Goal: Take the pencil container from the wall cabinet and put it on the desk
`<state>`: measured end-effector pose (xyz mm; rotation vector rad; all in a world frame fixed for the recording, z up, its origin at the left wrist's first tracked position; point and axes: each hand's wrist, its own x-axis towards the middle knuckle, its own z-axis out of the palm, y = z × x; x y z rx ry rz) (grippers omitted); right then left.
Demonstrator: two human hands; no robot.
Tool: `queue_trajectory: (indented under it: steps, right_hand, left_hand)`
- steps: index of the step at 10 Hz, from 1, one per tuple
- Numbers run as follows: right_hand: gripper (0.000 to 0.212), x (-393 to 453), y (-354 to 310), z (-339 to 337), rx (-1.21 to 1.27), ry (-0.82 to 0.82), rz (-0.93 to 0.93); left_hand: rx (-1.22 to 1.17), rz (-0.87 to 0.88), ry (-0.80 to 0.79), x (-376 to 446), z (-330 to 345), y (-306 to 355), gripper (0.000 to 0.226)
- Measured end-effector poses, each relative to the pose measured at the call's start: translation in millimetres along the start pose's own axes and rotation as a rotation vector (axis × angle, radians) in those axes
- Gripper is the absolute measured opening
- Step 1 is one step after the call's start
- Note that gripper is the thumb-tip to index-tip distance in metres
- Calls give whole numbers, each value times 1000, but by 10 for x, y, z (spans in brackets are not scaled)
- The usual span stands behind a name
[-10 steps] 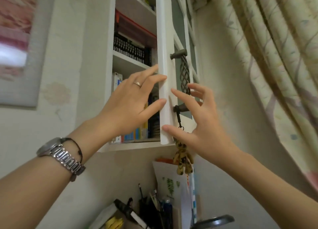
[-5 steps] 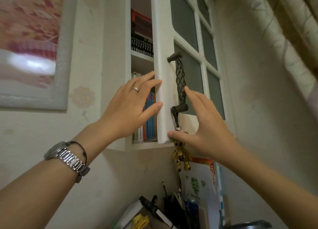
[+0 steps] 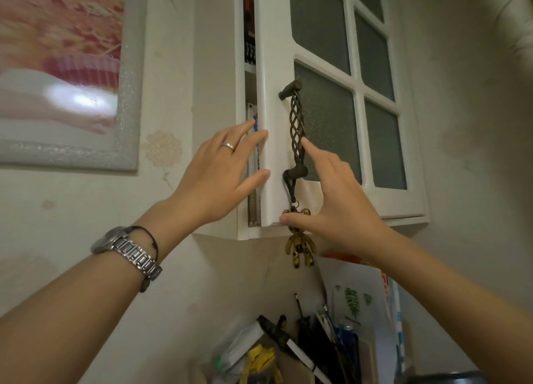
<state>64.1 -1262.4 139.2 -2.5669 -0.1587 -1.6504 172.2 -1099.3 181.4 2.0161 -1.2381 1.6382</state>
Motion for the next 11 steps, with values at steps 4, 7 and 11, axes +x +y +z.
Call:
queue_trajectory:
  steps: [4, 7, 11]
  right_hand:
    - [107, 160, 2, 294, 89, -63, 31]
    - [109, 208, 30, 398, 144, -98, 50]
    - [64, -42, 233, -270, 192, -242, 166]
  left_hand:
    - [69, -70, -9, -10, 188, -129, 60]
    - [113, -63, -33, -28, 240, -169, 60]
    - [79, -89, 159, 6, 192, 148, 34]
